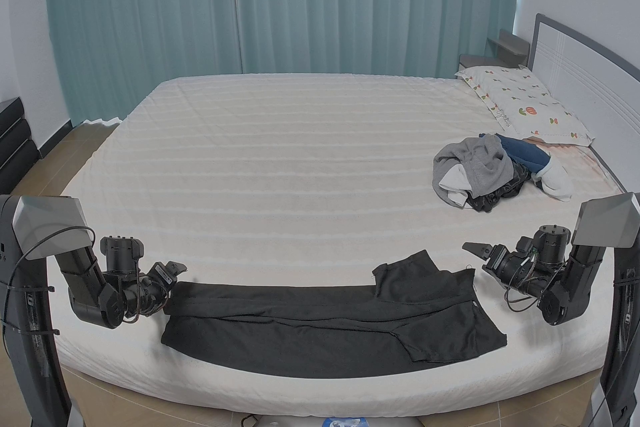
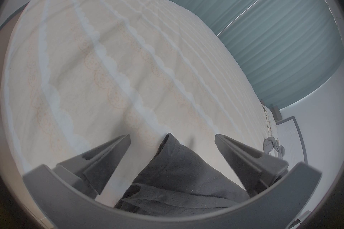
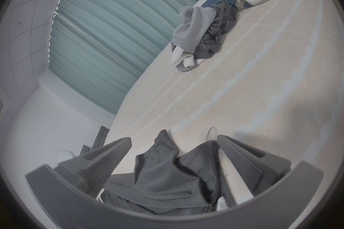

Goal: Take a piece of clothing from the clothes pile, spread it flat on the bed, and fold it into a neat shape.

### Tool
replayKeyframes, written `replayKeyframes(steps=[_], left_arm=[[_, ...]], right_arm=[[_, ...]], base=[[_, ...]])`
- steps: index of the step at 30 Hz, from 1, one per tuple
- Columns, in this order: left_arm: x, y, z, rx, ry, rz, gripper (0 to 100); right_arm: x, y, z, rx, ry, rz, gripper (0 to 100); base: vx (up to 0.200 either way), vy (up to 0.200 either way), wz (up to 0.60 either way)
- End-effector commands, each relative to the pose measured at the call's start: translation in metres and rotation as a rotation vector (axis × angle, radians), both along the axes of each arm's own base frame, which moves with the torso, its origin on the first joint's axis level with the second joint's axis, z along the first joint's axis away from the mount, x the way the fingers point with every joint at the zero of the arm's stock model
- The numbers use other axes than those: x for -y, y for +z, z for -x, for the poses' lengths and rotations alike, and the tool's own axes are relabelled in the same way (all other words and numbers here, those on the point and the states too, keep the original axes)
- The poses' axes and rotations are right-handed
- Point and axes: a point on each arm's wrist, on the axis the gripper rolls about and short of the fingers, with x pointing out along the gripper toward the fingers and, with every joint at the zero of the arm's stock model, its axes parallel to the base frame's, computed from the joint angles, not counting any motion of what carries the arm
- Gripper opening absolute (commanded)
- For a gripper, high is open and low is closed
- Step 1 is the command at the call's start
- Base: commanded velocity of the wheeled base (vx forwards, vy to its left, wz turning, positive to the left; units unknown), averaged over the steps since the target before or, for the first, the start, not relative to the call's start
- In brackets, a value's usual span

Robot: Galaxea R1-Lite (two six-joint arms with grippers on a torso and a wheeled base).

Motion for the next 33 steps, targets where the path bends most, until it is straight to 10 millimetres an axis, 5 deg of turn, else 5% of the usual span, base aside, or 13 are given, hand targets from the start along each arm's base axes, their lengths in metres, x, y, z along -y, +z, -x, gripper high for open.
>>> replayKeyframes(steps=[1, 9, 28, 29, 33], left_arm=[[-0.001, 0.002, 0.000, 0.006, 0.009, 0.010, 100], [-0.003, 0.003, -0.001, 0.010, 0.019, 0.016, 100], [-0.002, 0.002, 0.000, 0.004, 0.017, 0.016, 100], [-0.002, 0.003, 0.000, 0.006, 0.017, 0.016, 100], [-0.002, 0.003, 0.000, 0.006, 0.017, 0.016, 100]], right_arm=[[-0.014, 0.017, 0.000, 0.039, 0.041, 0.004, 100], [-0.042, 0.014, -0.009, -0.051, 0.146, 0.080, 100], [-0.065, -0.009, -0.022, -0.154, 0.256, 0.206, 100], [-0.065, -0.008, -0.023, -0.152, 0.250, 0.212, 0], [-0.065, -0.002, -0.021, -0.135, 0.249, 0.216, 0]], base=[[0.000, 0.000, 0.00], [0.000, 0.000, 0.00], [0.000, 0.000, 0.00], [0.000, 0.000, 0.00], [0.000, 0.000, 0.00]])
